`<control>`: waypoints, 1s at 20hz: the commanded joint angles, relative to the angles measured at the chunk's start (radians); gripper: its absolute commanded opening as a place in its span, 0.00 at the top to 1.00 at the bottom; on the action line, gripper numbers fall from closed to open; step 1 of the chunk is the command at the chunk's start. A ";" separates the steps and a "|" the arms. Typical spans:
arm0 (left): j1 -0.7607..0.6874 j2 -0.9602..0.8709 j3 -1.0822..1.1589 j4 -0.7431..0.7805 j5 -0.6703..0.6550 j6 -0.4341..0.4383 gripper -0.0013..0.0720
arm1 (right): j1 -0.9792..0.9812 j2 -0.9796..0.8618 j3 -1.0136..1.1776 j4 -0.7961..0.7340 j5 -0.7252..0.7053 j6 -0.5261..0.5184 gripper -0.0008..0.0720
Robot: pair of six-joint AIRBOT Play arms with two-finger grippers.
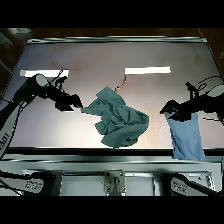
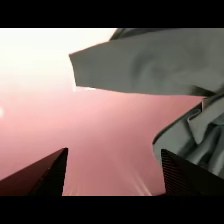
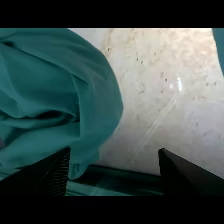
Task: Fold the shirts.
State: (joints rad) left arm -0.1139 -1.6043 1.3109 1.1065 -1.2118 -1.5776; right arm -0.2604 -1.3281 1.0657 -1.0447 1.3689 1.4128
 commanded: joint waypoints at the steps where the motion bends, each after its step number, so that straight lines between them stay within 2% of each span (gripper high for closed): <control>1: 0.007 -0.086 -0.018 -0.049 0.094 -0.032 0.02 | 0.034 -0.070 -0.005 0.042 -0.029 -0.016 0.06; 12: -0.014 -0.198 -0.018 -0.235 0.282 -0.001 0.02 | 0.042 -0.080 -0.011 0.045 -0.056 -0.018 0.06; 13: -0.022 -0.207 -0.018 -0.262 0.293 0.011 0.04 | 0.042 -0.080 -0.022 0.045 -0.061 -0.018 0.06; 15: -0.033 -0.227 -0.014 -0.285 0.296 0.015 0.45 | 0.042 -0.080 -0.053 0.051 -0.076 -0.007 0.06; 16: -0.035 -0.233 -0.013 -0.285 0.295 0.015 0.58 | 0.042 -0.080 -0.070 0.057 -0.086 -0.007 0.06; 20: -0.034 -0.232 0.003 -0.288 0.262 0.095 0.93 | 0.050 -0.080 -0.137 0.097 -0.178 -0.007 0.06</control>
State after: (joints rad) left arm -0.1459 -1.8320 1.3022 0.8394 -0.9291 -1.5372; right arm -0.2169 -1.4071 0.9710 -0.9783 1.2549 1.4021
